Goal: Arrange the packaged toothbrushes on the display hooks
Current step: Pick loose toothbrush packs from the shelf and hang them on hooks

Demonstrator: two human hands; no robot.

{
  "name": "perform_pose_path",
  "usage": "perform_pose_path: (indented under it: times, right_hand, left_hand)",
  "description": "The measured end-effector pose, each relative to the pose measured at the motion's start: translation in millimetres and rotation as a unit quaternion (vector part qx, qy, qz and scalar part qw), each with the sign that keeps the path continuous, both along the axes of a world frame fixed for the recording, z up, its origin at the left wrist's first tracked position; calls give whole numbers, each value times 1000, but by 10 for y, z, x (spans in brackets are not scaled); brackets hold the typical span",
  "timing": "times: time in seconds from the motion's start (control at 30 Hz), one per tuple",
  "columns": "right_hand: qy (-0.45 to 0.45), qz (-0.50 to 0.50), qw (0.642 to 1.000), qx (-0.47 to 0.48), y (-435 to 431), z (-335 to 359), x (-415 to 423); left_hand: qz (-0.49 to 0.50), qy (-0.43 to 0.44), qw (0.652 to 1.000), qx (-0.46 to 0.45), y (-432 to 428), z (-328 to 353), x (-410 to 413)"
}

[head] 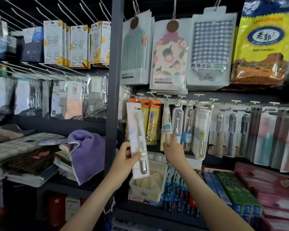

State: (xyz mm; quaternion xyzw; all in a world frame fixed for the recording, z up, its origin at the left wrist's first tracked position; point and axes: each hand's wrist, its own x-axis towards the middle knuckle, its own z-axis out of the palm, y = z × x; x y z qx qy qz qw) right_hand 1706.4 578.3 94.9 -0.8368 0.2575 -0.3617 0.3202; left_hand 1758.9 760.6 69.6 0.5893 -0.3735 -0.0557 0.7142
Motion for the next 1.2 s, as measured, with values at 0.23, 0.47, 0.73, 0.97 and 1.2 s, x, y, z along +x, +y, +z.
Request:
perform_pose_path:
  times: [0.23, 0.47, 0.73, 0.97, 1.2]
  right_hand:
    - [8, 13, 1000, -4, -10, -80, -12]
    - [-109, 151, 981, 48, 293, -58, -654]
    - [-52, 47, 997, 17, -312, -109, -1370]
    - [-49, -66, 996, -32, -1094, -88, -2167]
    - [-42, -191, 978, -78, -2062, -59, -3057]
  left_hand:
    - [-42, -22, 998, 38, -27, -96, -103]
    - [-38, -77, 991, 101, -405, -169, -320]
    - [-98, -155, 974, 132, -1280, -214, -992]
    - [-120, -255, 948, 145, -2037, -159, -1470]
    - [-19, -359, 918, 169, -2712, -35, -1770]
